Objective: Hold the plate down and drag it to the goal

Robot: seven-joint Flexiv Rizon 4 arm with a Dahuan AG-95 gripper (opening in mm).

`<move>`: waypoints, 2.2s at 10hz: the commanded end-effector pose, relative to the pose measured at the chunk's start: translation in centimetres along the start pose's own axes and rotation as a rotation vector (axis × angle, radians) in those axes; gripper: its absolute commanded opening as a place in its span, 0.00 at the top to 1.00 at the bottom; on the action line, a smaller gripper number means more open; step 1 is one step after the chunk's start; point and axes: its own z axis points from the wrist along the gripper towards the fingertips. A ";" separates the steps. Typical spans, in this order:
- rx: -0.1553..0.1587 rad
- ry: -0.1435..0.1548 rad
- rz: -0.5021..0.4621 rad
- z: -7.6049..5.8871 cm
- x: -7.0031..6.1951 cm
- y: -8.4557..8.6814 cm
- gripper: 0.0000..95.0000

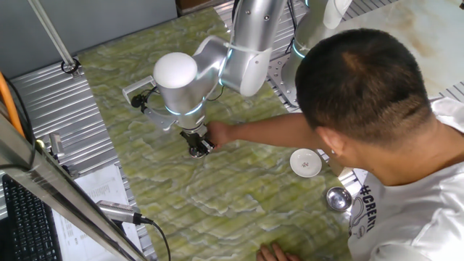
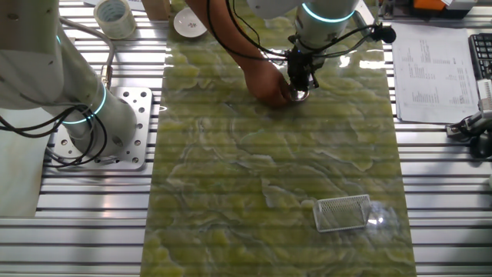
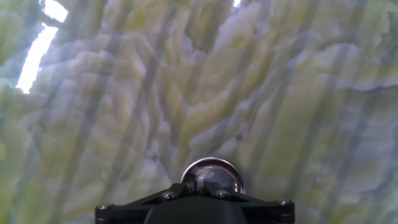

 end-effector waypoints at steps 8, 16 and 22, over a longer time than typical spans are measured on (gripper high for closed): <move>0.011 -0.003 -0.027 0.4 1.1 -1.7 1.00; 0.013 -0.012 -0.029 0.4 1.4 -2.6 1.00; 0.013 -0.013 -0.038 0.3 1.5 -3.2 1.00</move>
